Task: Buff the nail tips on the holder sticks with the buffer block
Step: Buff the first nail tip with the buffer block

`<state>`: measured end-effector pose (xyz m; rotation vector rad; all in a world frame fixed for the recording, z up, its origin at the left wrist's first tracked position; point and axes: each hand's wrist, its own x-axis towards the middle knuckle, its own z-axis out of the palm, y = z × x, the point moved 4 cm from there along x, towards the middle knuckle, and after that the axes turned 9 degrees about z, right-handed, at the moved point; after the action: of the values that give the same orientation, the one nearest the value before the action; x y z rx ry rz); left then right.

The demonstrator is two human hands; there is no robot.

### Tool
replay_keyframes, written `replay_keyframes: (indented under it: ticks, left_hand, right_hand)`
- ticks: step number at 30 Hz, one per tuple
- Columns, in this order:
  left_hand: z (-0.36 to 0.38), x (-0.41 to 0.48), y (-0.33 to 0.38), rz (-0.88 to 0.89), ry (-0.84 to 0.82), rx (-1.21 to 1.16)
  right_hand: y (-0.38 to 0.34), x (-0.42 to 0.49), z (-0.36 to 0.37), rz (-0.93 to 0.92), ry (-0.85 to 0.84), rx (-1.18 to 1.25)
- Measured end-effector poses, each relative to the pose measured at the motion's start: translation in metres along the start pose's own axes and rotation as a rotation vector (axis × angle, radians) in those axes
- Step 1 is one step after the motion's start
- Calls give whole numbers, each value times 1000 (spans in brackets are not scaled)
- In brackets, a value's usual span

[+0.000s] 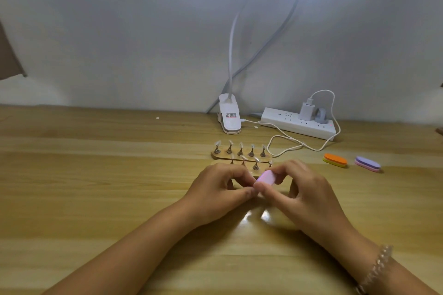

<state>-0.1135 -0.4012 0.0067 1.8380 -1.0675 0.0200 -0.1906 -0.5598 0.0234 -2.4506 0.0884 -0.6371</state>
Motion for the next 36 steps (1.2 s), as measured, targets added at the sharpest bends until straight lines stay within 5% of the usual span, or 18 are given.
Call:
replay_keyframes:
  ticks: [6,11,17,24,36]
  left_hand:
    - [-2,1,-1,-8,38,-13]
    - [0,-1,-1,-42,26,-67]
    - [0,1,-2,-23,24,-57]
    - [1,-1,-1,-2,-8,23]
    - [0,1,-8,6,24,-49]
  right_hand:
    - [-8,-8,5,-89,-14,-97]
    - [14,8,-7,132,91,119]
    - [-8,-6,7,-90,-65,-53]
    - [-6,-5,3,-104,69,-82]
    - [5,4,2,90,-142,285]
